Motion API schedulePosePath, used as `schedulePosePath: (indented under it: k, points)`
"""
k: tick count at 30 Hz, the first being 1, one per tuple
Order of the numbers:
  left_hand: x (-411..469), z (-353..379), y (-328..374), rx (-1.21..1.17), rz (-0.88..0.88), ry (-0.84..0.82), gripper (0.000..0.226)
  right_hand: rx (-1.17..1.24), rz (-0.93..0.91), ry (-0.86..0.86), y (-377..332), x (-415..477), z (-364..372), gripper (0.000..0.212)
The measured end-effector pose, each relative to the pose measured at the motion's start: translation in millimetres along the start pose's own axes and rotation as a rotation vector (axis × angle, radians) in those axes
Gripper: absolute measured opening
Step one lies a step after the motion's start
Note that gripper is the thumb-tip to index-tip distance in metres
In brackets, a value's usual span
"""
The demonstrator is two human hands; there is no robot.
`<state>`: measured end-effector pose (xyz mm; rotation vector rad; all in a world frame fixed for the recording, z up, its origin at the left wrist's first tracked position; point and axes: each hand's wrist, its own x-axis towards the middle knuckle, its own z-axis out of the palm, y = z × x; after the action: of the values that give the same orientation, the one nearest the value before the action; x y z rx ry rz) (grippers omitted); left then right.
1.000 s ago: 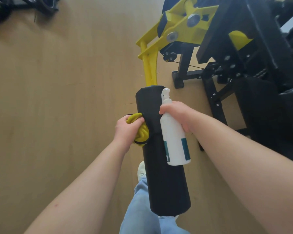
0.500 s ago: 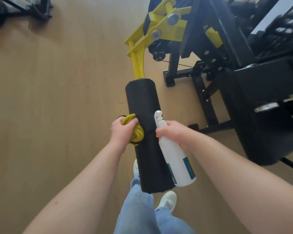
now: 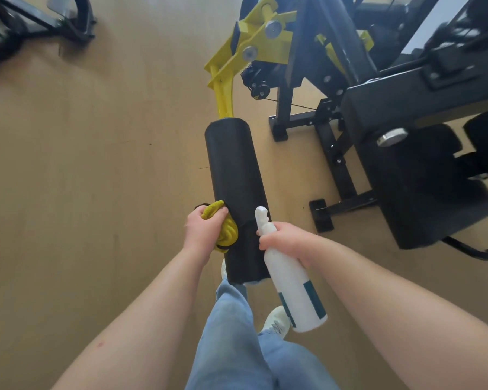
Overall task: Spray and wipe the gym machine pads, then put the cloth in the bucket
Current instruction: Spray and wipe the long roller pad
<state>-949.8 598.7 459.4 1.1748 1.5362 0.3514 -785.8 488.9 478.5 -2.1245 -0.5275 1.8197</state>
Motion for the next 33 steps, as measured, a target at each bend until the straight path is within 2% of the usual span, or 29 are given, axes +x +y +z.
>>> schedulePosePath:
  k: [4, 8, 13, 18, 20, 22, 24, 25, 27, 29, 31, 33]
  points:
    - [-18, 1, -10, 0.027, 0.007, 0.003, 0.02, -0.023, -0.004, 0.036, 18, -11, 6, 0.024]
    - [-32, 6, -12, 0.03, 0.039, -0.006, 0.021, 0.01, 0.006, -0.047, 32, -27, 6, 0.032]
    - [-45, 8, -16, 0.046, 0.103, 0.024, 0.031, -0.191, -0.002, -0.062, 47, -39, 10, 0.034]
    - [-68, 10, -28, 0.076, 0.212, 0.029, 0.038, -0.184, 0.017, -0.124, 59, -45, 7, 0.036]
    - [-79, 14, -43, 0.213, 0.355, -0.011, 0.036, -0.183, 0.019, -0.082, 65, -44, 5, 0.035]
    - [-88, 23, -61, 0.462, 0.485, -0.124, 0.031, -0.119, 0.015, -0.03, 69, -40, 4, 0.029]
    - [-90, 37, -79, 0.734, 0.535, -0.225, 0.021, -0.035, 0.006, 0.024, 73, -33, 1, 0.02]
    - [-90, 45, -86, 0.874, 0.532, -0.252, 0.027, -0.009, 0.0, 0.051, 74, -29, -1, 0.019]
    - [-86, 62, -89, 1.096, 0.465, -0.263, 0.065, 0.023, -0.009, 0.091, 74, -22, -4, 0.026]
    - [-78, 77, -81, 1.17, 0.37, -0.214, 0.091, 0.032, -0.02, 0.115, 71, -14, -6, 0.034]
    - [-68, 86, -78, 1.172, 0.313, -0.175, 0.1, 0.04, -0.042, 0.143, 66, -4, -7, 0.034]
    - [-61, 91, -75, 1.183, 0.291, -0.168, 0.095, 0.04, -0.052, 0.152, 60, 5, -8, 0.033]
